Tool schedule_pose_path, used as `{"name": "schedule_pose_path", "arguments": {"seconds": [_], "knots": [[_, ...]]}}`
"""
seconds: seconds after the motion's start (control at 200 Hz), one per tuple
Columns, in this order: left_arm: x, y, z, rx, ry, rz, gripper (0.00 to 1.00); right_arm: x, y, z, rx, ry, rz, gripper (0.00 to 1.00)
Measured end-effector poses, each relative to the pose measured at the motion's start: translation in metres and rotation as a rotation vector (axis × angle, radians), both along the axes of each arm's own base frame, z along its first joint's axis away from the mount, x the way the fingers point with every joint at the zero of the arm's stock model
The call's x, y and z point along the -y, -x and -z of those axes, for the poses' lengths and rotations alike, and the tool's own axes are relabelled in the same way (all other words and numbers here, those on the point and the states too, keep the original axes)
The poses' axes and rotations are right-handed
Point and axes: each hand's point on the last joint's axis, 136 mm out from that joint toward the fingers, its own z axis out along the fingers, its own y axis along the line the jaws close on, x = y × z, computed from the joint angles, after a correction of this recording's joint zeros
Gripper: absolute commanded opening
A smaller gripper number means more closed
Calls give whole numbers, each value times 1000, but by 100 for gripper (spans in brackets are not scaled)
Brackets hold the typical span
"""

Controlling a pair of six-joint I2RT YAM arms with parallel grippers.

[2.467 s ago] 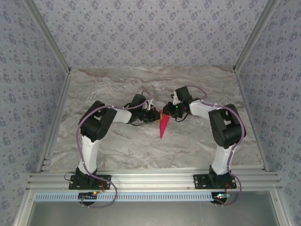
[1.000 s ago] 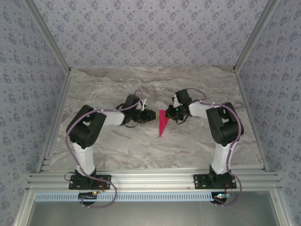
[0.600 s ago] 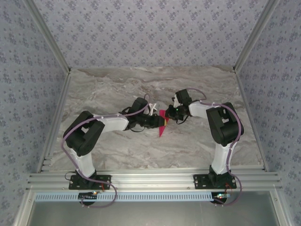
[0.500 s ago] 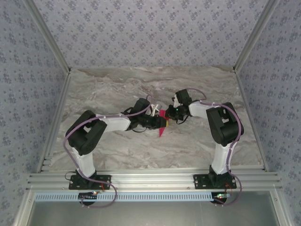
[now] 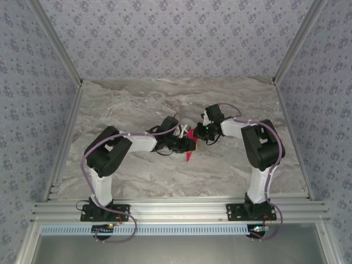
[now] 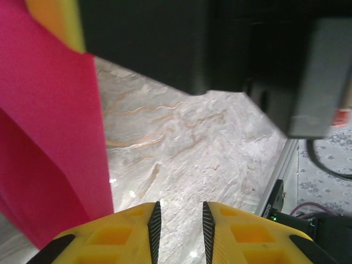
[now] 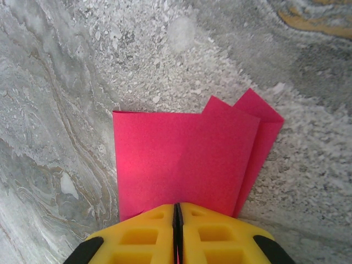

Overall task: Fold a paper plane with a square sheet of paper (fold left side to right side)
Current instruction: Fold the wing for the fifth time at the center of the table.

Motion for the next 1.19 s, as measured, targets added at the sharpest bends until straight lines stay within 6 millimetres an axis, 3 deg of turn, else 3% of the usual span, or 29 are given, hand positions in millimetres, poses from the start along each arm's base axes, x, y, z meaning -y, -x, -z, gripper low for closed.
{"name": "schedule_pose_path", "arguments": {"seconds": [0.55,0.934,1.194], "knots": [[-7,3,18,-11,-42,-24,28,0,0,0,0,0,0,13],[-9,6,29,-9,-84,-62,20,1,2,-4,23,-40,-5,12],[-12,4,32,-20,-83,-97,11,13,7,-35,110,-80,0,7]]}}
